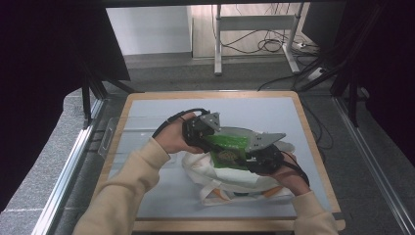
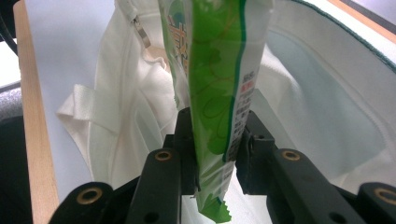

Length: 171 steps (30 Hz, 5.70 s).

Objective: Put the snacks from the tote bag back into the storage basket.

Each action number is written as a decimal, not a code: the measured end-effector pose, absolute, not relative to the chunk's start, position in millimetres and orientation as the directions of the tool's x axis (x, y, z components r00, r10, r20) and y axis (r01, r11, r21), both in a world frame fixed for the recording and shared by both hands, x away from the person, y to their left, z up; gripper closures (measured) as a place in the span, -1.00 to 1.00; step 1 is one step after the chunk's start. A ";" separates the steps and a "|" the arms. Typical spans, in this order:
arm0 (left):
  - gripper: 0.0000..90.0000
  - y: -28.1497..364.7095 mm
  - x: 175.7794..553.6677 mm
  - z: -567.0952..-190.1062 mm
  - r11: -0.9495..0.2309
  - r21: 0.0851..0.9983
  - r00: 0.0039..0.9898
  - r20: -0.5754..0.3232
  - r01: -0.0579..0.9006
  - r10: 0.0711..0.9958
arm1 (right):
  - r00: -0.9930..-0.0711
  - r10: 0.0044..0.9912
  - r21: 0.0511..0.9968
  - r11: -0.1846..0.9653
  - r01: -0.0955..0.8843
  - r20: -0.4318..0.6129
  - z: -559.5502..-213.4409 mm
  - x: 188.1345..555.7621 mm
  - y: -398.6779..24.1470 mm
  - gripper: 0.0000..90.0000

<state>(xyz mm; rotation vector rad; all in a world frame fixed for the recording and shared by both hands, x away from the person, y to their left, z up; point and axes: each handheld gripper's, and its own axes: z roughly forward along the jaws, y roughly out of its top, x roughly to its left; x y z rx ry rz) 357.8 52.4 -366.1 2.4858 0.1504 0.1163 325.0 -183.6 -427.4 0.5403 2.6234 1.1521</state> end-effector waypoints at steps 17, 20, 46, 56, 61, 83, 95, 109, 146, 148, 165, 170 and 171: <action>0.69 69.0 361.8 -358.5 -0.743 0.667 0.990 0.055 0.063 0.133 | -0.885 0.466 0.825 0.496 0.270 0.010 -418.3 321.0 -203.1 0.06; 0.69 75.2 361.8 -355.6 -0.724 0.686 0.989 0.046 0.073 0.144 | -0.869 0.493 0.846 0.444 0.294 0.043 -416.0 318.3 -211.1 -0.05; 0.69 121.3 351.5 -331.7 -0.622 0.773 0.966 0.046 0.126 0.253 | -0.836 0.541 0.853 0.387 0.349 0.096 -422.5 310.3 -236.1 -0.16; 0.69 142.3 347.0 -318.0 -0.589 0.798 0.958 0.055 0.128 0.283 | -0.837 0.539 0.843 0.403 0.357 0.096 -426.3 311.3 -235.9 -0.18; 0.69 150.7 345.1 -314.1 -0.580 0.804 0.953 0.060 0.131 0.298 | -0.836 0.541 0.836 0.414 0.360 0.092 -428.0 311.7 -235.1 -0.19; 0.69 192.7 342.5 -297.0 -0.532 0.833 0.926 0.069 0.152 0.372 | -0.838 0.540 0.827 0.433 0.357 0.079 -433.2 313.4 -232.3 -0.22; 0.69 208.7 345.4 -293.6 -0.531 0.829 0.910 0.069 0.176 0.409 | -0.834 0.545 0.820 0.440 0.366 0.080 -436.0 314.8 -232.7 -0.22; 0.69 223.5 351.6 -298.1 -0.538 0.817 0.895 0.062 0.209 0.442 | -0.834 0.547 0.813 0.450 0.370 0.077 -437.8 315.5 -231.9 -0.22; 0.69 262.3 373.3 -324.9 -0.544 0.774 0.837 0.034 0.324 0.547 | -0.829 0.554 0.802 0.460 0.380 0.074 -442.6 317.8 -230.7 -0.24; 0.69 265.6 375.2 -326.5 -0.537 0.775 0.830 0.028 0.334 0.557 | -0.829 0.554 0.802 0.462 0.378 0.072 -442.8 317.7 -230.2 -0.24; 0.69 283.0 388.8 -339.2 -0.524 0.760 0.798 0.011 0.385 0.603 | -0.827 0.558 0.800 0.464 0.380 0.070 -443.5 318.2 -230.0 -0.25; 0.69 288.9 393.2 -345.9 -0.518 0.753 0.786 0.001 0.406 0.618 | -0.825 0.561 0.797 0.468 0.382 0.067 -443.9 318.9 -230.4 -0.26; 0.69 289.7 394.1 -347.6 -0.517 0.752 0.784 0.000 0.410 0.621 | -0.825 0.561 0.797 0.468 0.382 0.066 -443.9 318.9 -230.4 -0.26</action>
